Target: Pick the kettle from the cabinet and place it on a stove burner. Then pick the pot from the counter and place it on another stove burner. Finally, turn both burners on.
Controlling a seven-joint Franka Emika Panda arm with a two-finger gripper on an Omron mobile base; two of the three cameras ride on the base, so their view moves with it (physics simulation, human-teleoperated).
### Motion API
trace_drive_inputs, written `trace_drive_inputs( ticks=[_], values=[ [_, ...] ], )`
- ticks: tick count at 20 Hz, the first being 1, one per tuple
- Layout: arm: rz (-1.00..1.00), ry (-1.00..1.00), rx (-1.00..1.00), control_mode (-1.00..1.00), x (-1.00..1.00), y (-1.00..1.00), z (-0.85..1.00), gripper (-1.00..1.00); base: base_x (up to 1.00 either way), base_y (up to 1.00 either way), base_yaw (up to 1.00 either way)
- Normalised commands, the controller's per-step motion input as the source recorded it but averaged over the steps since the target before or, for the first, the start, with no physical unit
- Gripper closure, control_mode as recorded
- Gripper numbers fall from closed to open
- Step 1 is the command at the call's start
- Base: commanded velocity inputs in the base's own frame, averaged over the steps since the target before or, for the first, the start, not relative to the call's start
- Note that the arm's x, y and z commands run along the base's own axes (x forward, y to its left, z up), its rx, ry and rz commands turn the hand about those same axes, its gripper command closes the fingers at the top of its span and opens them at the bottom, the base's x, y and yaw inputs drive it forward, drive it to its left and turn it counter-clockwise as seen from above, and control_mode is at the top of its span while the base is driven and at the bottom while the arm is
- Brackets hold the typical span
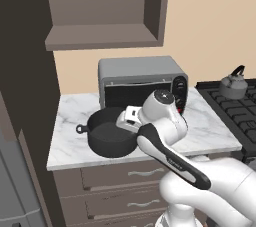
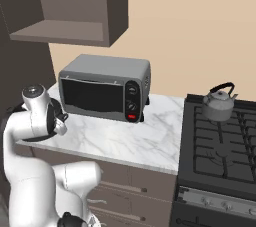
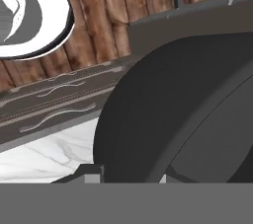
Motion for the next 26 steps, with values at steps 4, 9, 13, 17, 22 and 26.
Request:
trace_drive_inputs(
  ticks=[4,9,13,17,22,26],
  values=[
    [-0.01,0.0,0.0,-1.0,-0.26,-0.2,0.3,1.0,0.0,0.0,0.0],
    [-0.01,0.0,0.0,-1.0,-0.28,-0.18,0.32,1.0,0.0,0.0,0.0],
    [0.0,0.0,0.0,-1.0,-0.29,-0.16,0.28,1.0,0.0,0.0,0.0],
    [0.0,0.0,0.0,-1.0,-0.28,-0.14,0.2,1.0,0.0,0.0,0.0],
    [0.0,0.0,0.0,-1.0,-0.29,-0.19,0.1,1.0,0.0,0.0,0.0],
    [0.0,0.0,0.0,-1.0,-0.31,-0.17,0.18,1.0,0.0,0.0,0.0]
  ],
)
